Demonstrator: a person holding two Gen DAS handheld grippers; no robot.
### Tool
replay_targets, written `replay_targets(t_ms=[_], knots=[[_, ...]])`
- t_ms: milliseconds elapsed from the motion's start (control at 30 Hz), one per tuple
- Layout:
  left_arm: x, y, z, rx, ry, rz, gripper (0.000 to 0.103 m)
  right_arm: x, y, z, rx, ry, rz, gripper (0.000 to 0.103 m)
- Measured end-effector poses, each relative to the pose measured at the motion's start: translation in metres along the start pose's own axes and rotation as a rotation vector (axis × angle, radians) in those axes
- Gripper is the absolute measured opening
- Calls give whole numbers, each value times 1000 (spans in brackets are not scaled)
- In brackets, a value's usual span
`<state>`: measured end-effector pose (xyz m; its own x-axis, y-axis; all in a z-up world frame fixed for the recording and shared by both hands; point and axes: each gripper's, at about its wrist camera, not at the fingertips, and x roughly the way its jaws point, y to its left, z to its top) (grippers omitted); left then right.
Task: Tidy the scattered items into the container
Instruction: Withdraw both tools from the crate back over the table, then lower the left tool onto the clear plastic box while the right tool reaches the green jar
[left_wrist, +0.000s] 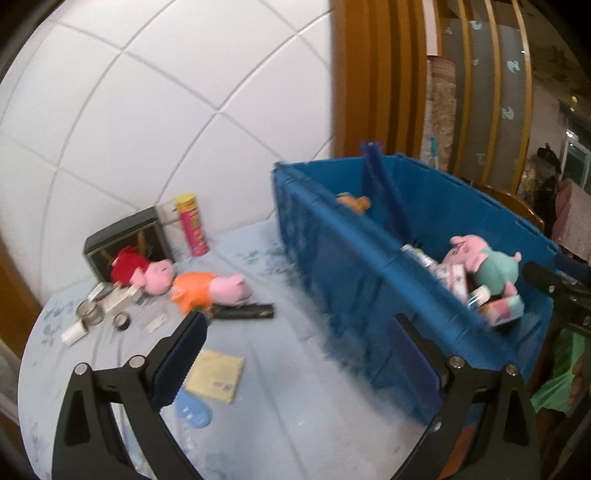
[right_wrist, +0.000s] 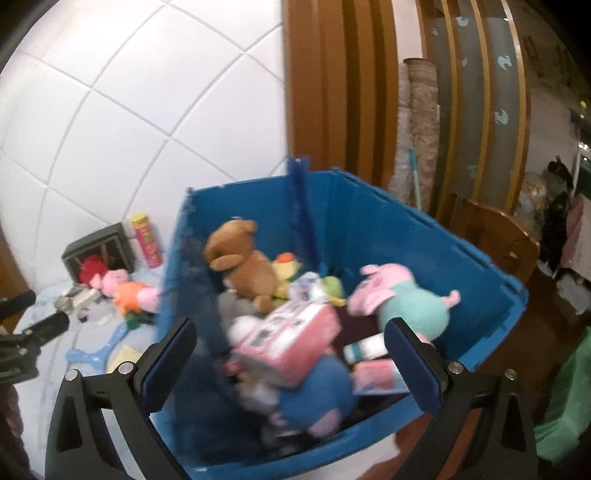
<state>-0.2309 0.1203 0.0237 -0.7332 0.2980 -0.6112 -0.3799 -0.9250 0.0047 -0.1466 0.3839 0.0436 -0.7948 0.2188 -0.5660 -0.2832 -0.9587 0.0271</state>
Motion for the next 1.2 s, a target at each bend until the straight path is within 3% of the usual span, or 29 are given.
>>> replay_targets(t_ms=[367, 600, 800, 1200], knots=[[-34, 138, -77, -128, 67, 101, 99, -18, 127, -36, -72, 21, 97, 103], [-24, 207, -130, -233, 157, 187, 99, 3, 198, -58, -148, 78, 181, 103], [-5, 242, -154, -326, 186, 252, 99, 49, 235, -71, -218, 160, 249, 103], [64, 295, -150, -443, 300, 409, 99, 191, 284, -64, -276, 328, 429, 103]])
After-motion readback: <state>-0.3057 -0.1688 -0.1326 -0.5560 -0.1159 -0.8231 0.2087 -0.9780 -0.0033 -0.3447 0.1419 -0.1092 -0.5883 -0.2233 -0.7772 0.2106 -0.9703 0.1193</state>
